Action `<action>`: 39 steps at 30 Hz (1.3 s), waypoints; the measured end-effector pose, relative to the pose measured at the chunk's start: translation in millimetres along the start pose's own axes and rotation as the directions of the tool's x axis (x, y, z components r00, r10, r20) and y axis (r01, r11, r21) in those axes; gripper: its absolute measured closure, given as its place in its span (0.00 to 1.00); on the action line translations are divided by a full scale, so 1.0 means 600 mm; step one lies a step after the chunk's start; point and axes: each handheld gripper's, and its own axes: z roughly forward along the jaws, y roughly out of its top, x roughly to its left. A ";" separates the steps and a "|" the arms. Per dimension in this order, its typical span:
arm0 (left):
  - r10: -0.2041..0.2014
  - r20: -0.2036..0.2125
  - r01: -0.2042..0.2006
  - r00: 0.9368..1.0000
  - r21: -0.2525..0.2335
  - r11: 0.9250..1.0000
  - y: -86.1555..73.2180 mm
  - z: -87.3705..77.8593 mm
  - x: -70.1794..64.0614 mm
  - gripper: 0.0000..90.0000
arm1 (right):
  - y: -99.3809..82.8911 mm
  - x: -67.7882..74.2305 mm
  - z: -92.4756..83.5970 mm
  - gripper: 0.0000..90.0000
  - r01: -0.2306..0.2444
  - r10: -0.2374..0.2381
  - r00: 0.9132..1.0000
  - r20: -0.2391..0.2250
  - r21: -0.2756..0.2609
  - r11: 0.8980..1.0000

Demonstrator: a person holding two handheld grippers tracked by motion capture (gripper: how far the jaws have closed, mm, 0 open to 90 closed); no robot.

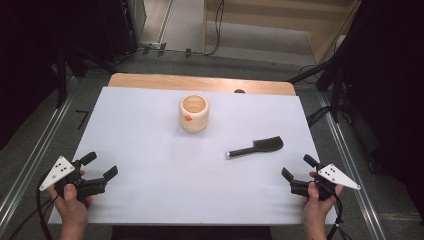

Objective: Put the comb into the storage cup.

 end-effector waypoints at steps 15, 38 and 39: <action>0.013 0.014 -0.013 1.000 0.010 1.000 -0.001 0.000 -0.003 0.03 | 0.059 0.046 0.001 0.00 0.022 -0.017 0.997 -0.070 0.069 0.997; 0.013 0.022 -0.013 1.000 0.015 1.000 -0.001 0.002 -0.003 0.03 | 0.172 0.074 0.068 0.78 0.112 -0.088 0.987 -0.134 0.188 0.976; 0.014 0.022 -0.014 1.000 0.015 1.000 -0.001 0.002 -0.003 0.03 | 0.176 0.076 0.072 0.81 0.125 -0.099 0.986 -0.137 0.197 0.972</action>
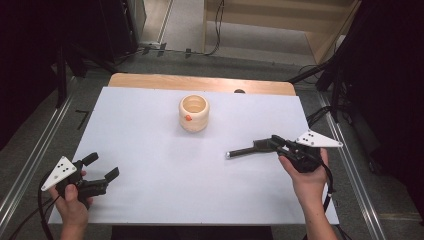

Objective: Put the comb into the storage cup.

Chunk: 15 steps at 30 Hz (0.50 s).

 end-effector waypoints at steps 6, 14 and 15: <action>0.005 0.005 -0.005 1.000 0.005 1.000 0.000 0.000 0.000 0.03 | 0.025 0.003 0.026 0.90 0.038 -0.036 0.998 -0.054 0.049 0.998; 0.005 0.009 -0.005 1.000 0.005 1.000 0.000 0.000 0.000 0.03 | 0.045 0.005 0.059 0.97 0.092 -0.076 0.991 -0.110 0.145 0.985; 0.006 0.010 -0.006 1.000 0.005 1.000 0.000 0.000 0.000 0.03 | 0.048 0.006 0.064 0.97 0.097 -0.080 0.991 -0.109 0.165 0.982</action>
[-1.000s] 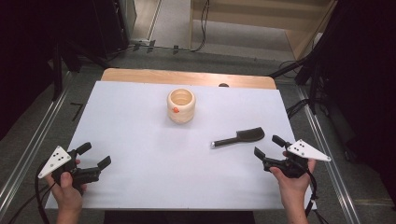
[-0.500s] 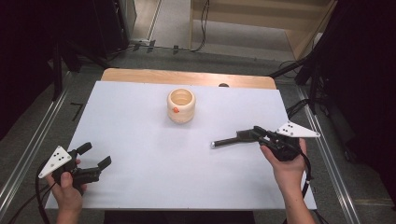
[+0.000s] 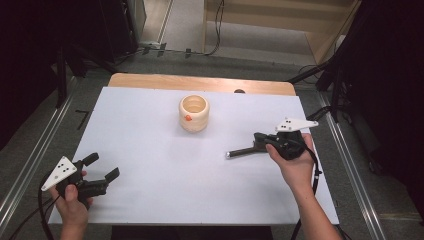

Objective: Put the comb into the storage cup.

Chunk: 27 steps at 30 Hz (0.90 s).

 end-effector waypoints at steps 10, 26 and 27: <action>0.003 0.001 -0.003 1.000 0.006 1.000 0.000 0.001 -0.002 0.03 | 0.027 -0.005 0.052 0.98 0.022 -0.013 0.998 -0.060 0.158 0.987; 0.007 0.008 -0.007 1.000 0.003 1.000 0.000 0.001 -0.002 0.03 | 0.035 0.014 0.142 0.98 0.102 -0.062 0.990 -0.126 0.340 0.935; 0.008 0.008 -0.008 1.000 0.004 1.000 0.000 0.002 -0.003 0.03 | 0.035 0.014 0.142 0.98 0.102 -0.062 0.990 -0.126 0.340 0.935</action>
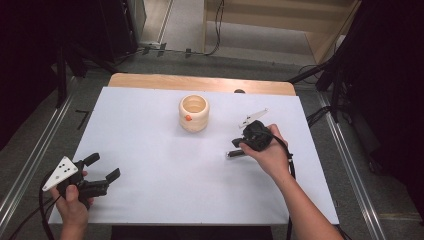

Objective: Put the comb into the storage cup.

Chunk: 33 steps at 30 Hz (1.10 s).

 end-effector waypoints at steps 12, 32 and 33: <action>0.013 0.009 -0.013 1.000 0.013 1.000 0.000 0.003 -0.002 0.03 | 0.005 0.000 0.037 0.98 0.028 -0.028 1.000 0.004 0.106 0.994; 0.017 0.014 -0.017 1.000 0.020 1.000 0.000 0.005 -0.002 0.03 | 0.007 -0.001 0.060 0.98 0.029 -0.029 1.000 0.001 0.142 0.989; 0.017 0.014 -0.018 1.000 0.022 1.000 0.000 0.005 -0.002 0.03 | 0.006 -0.002 0.060 0.98 0.032 -0.032 0.999 0.000 0.143 0.989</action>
